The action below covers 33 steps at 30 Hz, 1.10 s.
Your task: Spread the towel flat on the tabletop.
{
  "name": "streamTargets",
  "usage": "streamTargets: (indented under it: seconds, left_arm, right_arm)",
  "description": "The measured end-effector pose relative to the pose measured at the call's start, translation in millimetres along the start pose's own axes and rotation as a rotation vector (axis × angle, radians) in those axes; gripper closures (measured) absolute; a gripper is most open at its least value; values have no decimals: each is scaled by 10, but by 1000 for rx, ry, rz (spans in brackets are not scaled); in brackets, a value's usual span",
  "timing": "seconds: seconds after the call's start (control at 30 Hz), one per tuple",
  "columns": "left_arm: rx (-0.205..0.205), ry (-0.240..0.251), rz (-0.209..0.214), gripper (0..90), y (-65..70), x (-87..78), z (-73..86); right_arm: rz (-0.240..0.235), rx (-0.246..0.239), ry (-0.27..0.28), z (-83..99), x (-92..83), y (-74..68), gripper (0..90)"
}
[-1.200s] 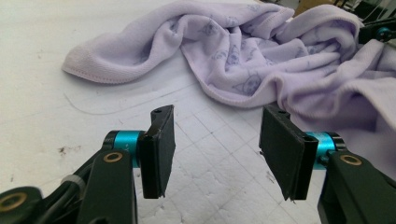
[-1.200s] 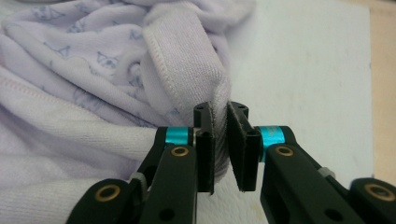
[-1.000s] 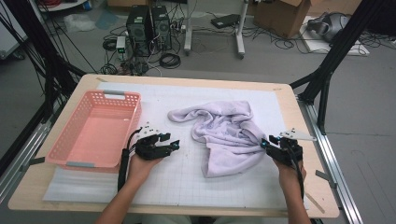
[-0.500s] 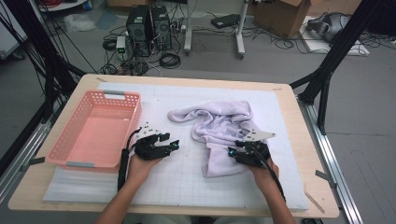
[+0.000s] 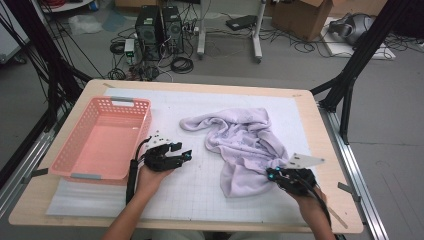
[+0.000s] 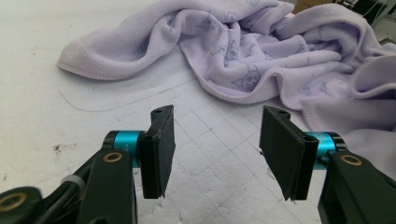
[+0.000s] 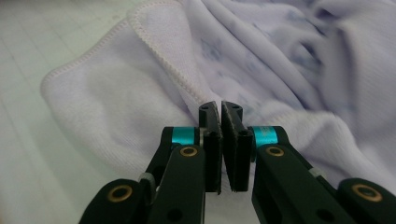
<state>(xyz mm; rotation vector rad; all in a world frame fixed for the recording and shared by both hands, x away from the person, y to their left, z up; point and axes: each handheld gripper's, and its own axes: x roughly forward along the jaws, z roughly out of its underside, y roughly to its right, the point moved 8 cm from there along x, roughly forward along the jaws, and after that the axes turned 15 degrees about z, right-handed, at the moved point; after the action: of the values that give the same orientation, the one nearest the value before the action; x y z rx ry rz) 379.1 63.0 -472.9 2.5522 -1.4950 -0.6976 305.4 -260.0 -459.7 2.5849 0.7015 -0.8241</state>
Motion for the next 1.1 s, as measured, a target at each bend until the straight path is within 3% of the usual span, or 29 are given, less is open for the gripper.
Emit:
streamTargets:
  seconds: [0.07, 0.13, 0.27, 0.4, 0.47, 0.53, 0.63, 0.83, 0.87, 0.9, 0.97, 1.0, 1.1]
  left_arm:
    - [-3, 3, 2, 456, 7, 11, 0]
    - [-5, 1, 4, 457, 11, 20, 4]
    - [-2, -3, 19, 467, 50, 61, 9]
    - [8, -23, 47, 468, 132, 142, 3]
    - [15, -33, 64, 467, 200, 213, -14]
    - [26, -51, 84, 458, 261, 298, -36]
    - [22, -60, 106, 441, 330, 394, -46]
    - [26, -133, 138, 410, 553, 792, -58]
    - [26, -133, 138, 403, 553, 792, -58]
    - [28, -152, 142, 393, 615, 934, -67]
    - [25, -177, 145, 382, 646, 1010, -63]
    - [47, -208, 140, 382, 713, 1151, -72]
    - [72, -222, 145, 382, 830, 1340, -106]
  right_arm:
    - [35, 8, 6, 121, -163, 116, 868]
    - [100, 32, 3, 245, -302, 293, 867]
    - [244, 148, -17, 456, -525, 668, 860]
    - [303, 227, 46, 420, -684, 831, 745]
    - [337, 243, 82, 339, -726, 862, 646]
    - [343, 248, 102, 264, -732, 853, 606]
    - [348, 225, 103, 189, -666, 818, 590]
    - [360, 162, 71, 180, -496, 709, 549]
    - [360, 162, 71, 180, -496, 709, 549]
    - [366, 149, 64, 197, -469, 705, 549]
    - [367, 163, 68, 208, -461, 718, 547]
    - [370, 169, 70, 214, -459, 726, 548]
    - [374, 176, 73, 225, -464, 746, 545]
